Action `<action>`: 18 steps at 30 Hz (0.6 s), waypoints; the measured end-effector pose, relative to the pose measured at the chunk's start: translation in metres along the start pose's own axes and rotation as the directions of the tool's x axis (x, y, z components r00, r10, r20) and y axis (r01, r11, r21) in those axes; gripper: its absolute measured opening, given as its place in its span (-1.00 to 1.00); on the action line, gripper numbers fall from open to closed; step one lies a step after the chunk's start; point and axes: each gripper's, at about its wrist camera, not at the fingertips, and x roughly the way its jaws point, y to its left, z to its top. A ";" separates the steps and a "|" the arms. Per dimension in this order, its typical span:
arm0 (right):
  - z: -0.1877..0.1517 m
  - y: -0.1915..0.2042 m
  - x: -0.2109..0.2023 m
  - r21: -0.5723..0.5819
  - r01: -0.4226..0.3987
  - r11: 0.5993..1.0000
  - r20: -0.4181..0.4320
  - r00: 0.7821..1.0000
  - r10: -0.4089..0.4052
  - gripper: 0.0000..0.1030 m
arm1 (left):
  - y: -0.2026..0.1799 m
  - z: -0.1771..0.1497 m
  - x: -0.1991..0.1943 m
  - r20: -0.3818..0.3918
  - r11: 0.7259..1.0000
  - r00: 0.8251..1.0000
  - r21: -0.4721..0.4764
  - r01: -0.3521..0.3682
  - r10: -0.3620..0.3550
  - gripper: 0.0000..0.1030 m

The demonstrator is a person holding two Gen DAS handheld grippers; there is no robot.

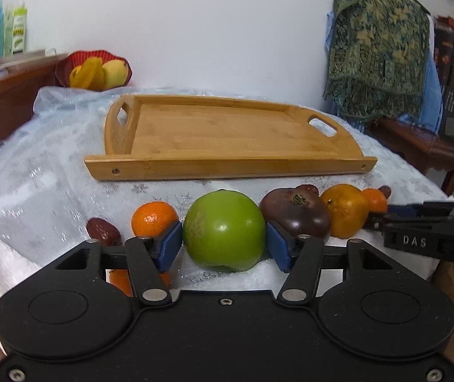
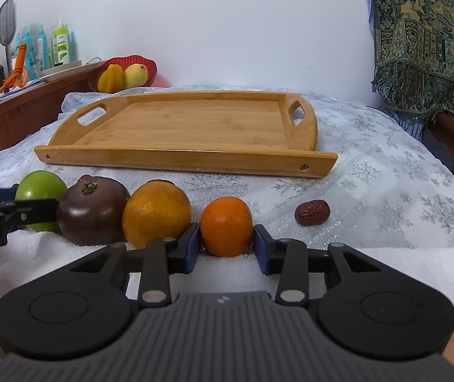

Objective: Organize fruits
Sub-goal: 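Close the left gripper on the green apple while the right gripper grasps a mandarin, then carry the green apple and mandarin with both grippers over the wooden tray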

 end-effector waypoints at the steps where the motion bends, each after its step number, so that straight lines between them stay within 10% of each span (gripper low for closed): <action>1: 0.000 0.000 0.000 0.001 0.001 1.000 0.000 1.000 -0.001 -0.12 | 0.001 0.000 0.001 0.002 1.000 1.000 -0.008 0.005 -0.005 0.10; 18: 0.015 0.005 -0.007 0.069 0.050 0.996 0.044 0.998 -0.053 -0.28 | 0.003 0.012 -0.001 0.001 0.999 1.000 -0.043 -0.023 0.023 0.06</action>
